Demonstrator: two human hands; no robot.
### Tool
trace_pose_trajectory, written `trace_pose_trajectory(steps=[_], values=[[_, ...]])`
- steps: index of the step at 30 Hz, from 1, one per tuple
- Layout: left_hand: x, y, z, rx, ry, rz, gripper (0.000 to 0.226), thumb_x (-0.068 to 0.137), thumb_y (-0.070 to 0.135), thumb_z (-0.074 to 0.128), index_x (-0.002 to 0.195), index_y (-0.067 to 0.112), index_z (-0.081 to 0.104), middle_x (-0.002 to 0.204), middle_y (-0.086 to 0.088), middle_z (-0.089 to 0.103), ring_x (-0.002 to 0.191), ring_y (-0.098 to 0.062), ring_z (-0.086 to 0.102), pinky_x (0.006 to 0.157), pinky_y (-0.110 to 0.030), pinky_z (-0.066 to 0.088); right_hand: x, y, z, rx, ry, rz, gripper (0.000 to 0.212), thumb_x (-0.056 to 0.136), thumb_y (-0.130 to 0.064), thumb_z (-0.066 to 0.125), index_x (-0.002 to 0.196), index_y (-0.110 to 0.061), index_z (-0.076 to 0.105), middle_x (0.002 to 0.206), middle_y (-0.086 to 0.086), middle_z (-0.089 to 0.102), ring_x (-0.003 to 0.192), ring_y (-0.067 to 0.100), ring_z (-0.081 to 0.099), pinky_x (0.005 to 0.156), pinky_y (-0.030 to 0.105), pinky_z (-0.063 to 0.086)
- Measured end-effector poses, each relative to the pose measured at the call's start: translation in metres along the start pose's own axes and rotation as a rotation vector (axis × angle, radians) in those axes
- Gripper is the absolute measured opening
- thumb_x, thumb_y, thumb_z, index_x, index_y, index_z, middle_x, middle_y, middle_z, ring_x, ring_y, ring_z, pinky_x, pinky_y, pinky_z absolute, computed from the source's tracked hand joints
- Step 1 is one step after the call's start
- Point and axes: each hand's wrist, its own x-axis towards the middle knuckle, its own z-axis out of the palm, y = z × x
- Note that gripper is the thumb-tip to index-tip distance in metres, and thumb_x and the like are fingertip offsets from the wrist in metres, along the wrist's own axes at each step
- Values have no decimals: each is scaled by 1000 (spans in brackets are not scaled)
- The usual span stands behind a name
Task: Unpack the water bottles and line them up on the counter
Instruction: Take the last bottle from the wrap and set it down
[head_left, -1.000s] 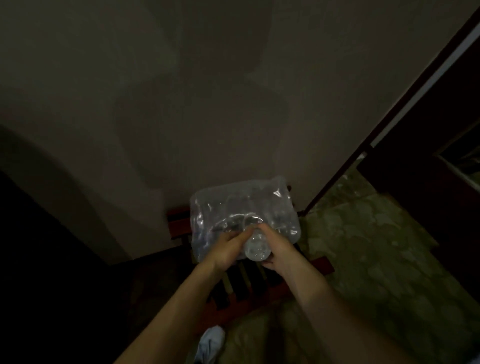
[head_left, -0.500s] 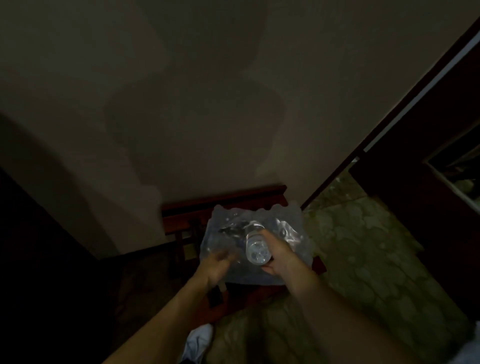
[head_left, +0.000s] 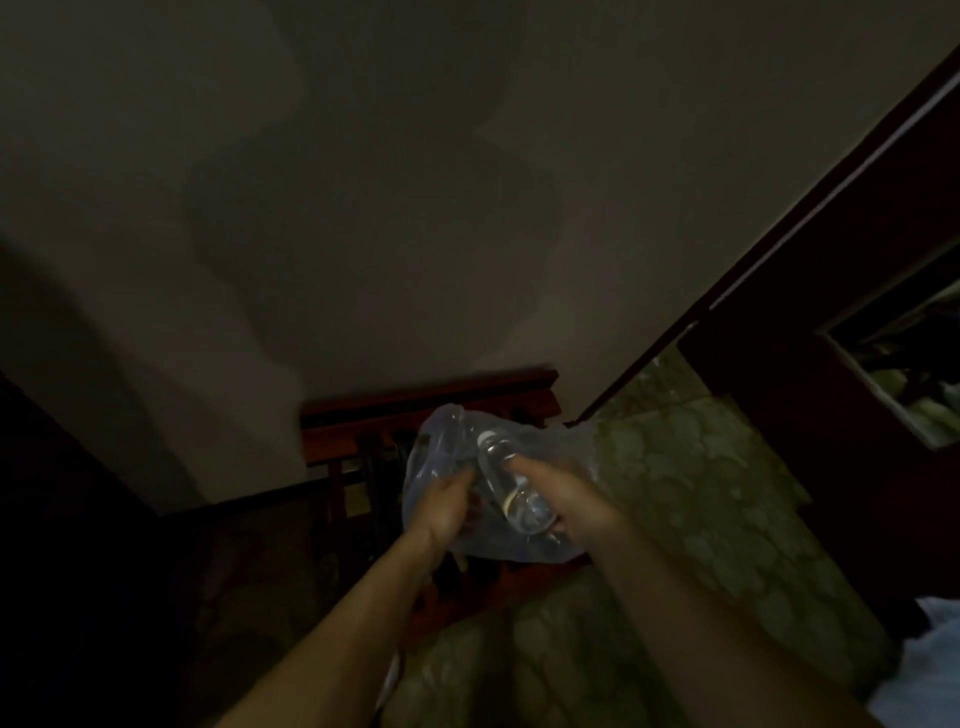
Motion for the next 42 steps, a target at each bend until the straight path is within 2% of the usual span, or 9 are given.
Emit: trace_pose_trajectory(steps=[4, 8, 12, 21, 24, 27, 33, 39, 42], values=[[-32, 50, -14, -30, 28, 135, 53, 95, 51, 55, 120, 5, 67, 115, -13, 72, 106, -27, 69, 97, -43, 54, -40, -21, 17, 35, 15, -258, 20, 82, -36, 71, 75, -20, 62, 54, -8, 69, 51, 5, 67, 41, 17, 47], [-85, 97, -41, -33, 82, 216, 46, 80, 49, 72, 96, 6, 75, 84, -10, 78, 77, -21, 76, 66, -30, 60, -92, -56, 37, -115, 134, -500, 30, 76, -38, 70, 99, -20, 64, 97, 4, 69, 89, 23, 68, 78, 36, 57], [-146, 136, -72, -14, 249, 335, 42, 71, 42, 83, 93, 7, 73, 79, -7, 77, 70, -17, 76, 59, -26, 59, -153, -89, 64, -150, 161, -744, 40, 81, -29, 69, 118, -25, 55, 110, 0, 44, 101, 26, 59, 83, 33, 52], [-288, 203, -164, 94, 344, 595, 31, 81, 14, 76, 107, 1, 67, 104, -21, 74, 91, -30, 74, 81, -39, 61, -240, -142, 106, 477, -620, -727, 36, 88, -24, 66, 122, -13, 59, 103, 5, 74, 89, 13, 72, 65, 23, 54], [-328, 216, -199, 144, 330, 691, 34, 82, 3, 71, 114, -5, 64, 109, -25, 71, 92, -32, 71, 91, -47, 57, -267, -162, 126, 488, -835, -745, 45, 89, -22, 64, 130, -6, 54, 119, 16, 69, 109, 27, 65, 97, 46, 51], [-359, 220, -241, 169, 301, 753, 33, 84, -4, 67, 117, -5, 62, 104, -20, 71, 87, -25, 69, 79, -35, 60, -298, -182, 152, 442, -943, -823, 42, 89, -15, 64, 128, -5, 55, 124, 20, 65, 111, 32, 64, 101, 51, 45], [-405, 226, -330, 353, 227, 761, 43, 80, 20, 78, 120, 18, 64, 106, -4, 76, 97, -18, 74, 79, -26, 59, -352, -213, 222, 284, -809, -1062, 33, 86, -5, 66, 115, -18, 57, 99, -4, 75, 93, 9, 72, 74, 20, 57], [-416, 236, -399, 537, 552, 805, 41, 68, 44, 84, 104, 34, 67, 79, 16, 74, 70, 7, 68, 57, -11, 50, -380, -241, 302, 289, -672, -1115, 46, 82, -5, 72, 123, -11, 51, 107, 2, 70, 88, 2, 71, 68, 16, 55], [-416, 237, -432, 562, 585, 839, 48, 71, 41, 84, 115, 33, 66, 86, 9, 71, 73, 2, 69, 59, -15, 54, -386, -254, 337, 314, -581, -1114, 51, 77, -11, 78, 120, -18, 51, 106, 3, 71, 91, 8, 72, 71, 22, 58]])
